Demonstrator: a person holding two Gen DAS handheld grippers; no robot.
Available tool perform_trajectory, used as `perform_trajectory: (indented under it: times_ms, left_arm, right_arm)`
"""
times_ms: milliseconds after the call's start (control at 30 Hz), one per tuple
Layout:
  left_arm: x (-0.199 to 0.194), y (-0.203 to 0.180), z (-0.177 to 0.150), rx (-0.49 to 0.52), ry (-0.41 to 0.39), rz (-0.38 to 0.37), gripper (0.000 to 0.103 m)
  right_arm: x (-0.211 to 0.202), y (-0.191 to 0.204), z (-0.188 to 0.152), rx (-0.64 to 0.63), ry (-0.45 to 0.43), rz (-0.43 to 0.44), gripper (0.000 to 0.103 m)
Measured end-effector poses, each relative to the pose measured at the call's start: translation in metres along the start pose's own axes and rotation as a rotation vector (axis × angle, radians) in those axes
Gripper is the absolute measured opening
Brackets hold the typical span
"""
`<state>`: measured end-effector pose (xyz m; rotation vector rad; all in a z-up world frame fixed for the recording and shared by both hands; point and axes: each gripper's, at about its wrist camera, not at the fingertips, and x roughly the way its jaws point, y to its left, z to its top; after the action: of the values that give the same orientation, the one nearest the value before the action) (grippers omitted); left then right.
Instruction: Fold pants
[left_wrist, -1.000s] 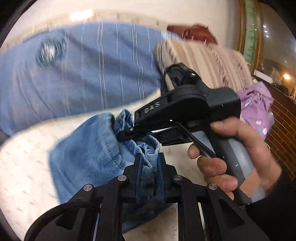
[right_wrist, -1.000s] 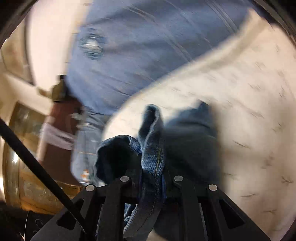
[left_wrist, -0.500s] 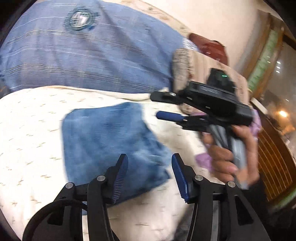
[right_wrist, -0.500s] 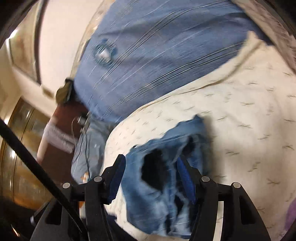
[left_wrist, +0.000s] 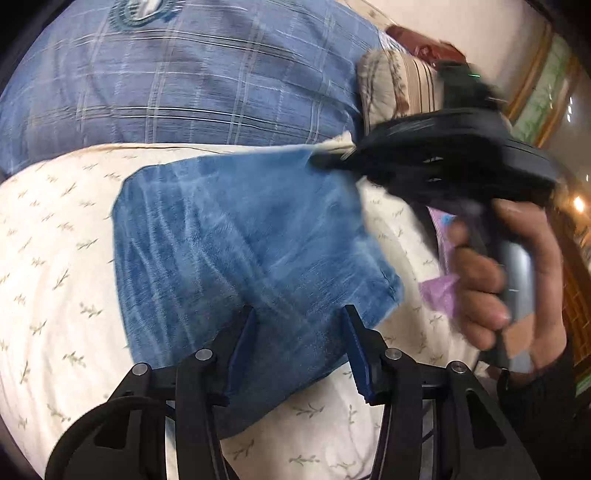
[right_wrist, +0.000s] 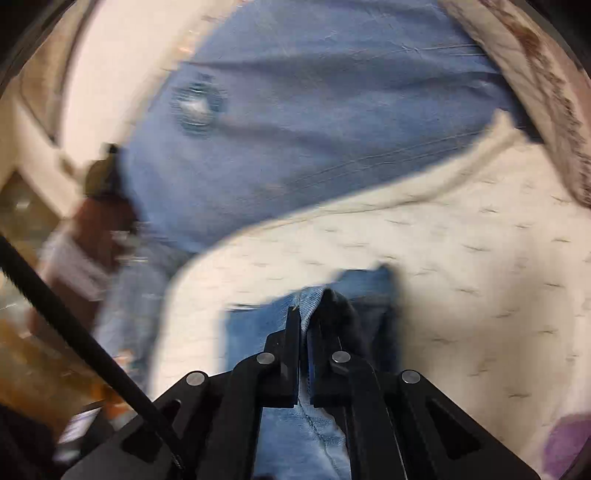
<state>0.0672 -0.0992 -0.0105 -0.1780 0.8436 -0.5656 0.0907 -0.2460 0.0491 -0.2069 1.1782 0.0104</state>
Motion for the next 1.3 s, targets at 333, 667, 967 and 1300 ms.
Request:
perform_trajectory:
  times_ms: [333,667,967,1300]
  left_arm:
    - [0.026,-0.040,0.010,0.180,0.013,0.008,0.047]
    - [0.085,-0.078,0.006,0.300,0.121,0.011,0.015]
    - [-0.015,-0.007,0.029,0.022,-0.015,-0.176,0.057]
    - [0.020,0.134,0.065,-0.414,0.117,-0.096,0.067]
  right_arm:
    - [0.020,-0.040,-0.011,0.142,0.116,-0.061,0.044]
    - [-0.001,-0.063,-0.016,0.263,0.083,0.022,0.054]
    - [0.004,-0.047,-0.014,0.205,0.103,0.049,0.073]
    - [0.038,-0.033,-0.025,0.149,0.225,0.027,0.077]
